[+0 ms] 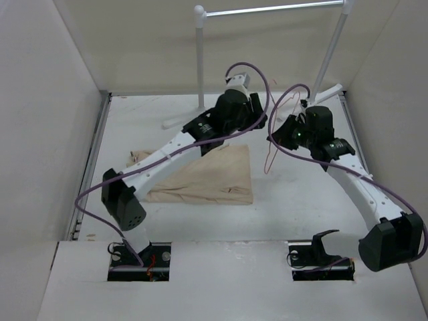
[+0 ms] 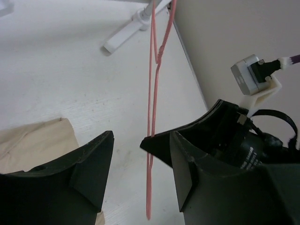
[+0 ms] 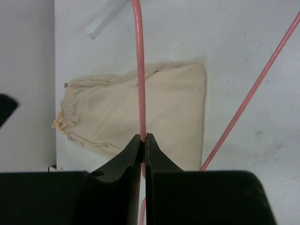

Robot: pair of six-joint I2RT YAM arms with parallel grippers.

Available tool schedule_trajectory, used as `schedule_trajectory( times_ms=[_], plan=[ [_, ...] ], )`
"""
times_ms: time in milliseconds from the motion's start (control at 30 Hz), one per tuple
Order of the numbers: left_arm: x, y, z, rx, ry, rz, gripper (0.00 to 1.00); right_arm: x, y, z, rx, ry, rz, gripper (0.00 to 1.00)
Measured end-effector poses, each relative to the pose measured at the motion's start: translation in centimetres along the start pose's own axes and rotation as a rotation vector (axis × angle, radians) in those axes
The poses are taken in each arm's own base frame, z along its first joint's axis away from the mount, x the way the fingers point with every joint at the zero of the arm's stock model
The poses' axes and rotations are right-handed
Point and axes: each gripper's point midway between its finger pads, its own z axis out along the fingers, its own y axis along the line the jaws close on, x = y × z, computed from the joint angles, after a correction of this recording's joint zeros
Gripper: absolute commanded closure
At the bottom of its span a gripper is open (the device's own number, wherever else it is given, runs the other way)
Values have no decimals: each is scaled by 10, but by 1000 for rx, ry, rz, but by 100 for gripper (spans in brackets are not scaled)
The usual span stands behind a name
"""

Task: Place the trousers on the hanger

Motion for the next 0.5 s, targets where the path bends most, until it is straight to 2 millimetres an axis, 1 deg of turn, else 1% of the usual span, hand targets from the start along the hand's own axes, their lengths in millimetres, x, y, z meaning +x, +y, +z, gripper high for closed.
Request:
schedule_trajectory(
  times_ms=[67, 167, 267, 300, 367, 433, 500],
  plan=[
    [22, -6, 18, -7, 41, 29, 51, 12, -1, -3, 2, 12, 2, 92],
    [55, -6, 42, -27, 98, 64, 51, 31, -2, -7, 0, 37, -2, 92],
    [82, -2, 56, -50, 148, 90, 52, 48, -2, -9, -5, 63, -1, 92],
    [88, 1, 59, -61, 157, 97, 52, 52, -4, -10, 0, 71, 0, 92],
    [93, 3, 64, -74, 161, 105, 55, 60, -7, -11, 7, 84, 7, 91],
    [91, 4, 66, -84, 150, 109, 59, 63, -8, -12, 9, 89, 13, 91],
    [89, 5, 67, -97, 136, 113, 60, 63, -7, -14, 6, 85, 14, 91]
  ],
)
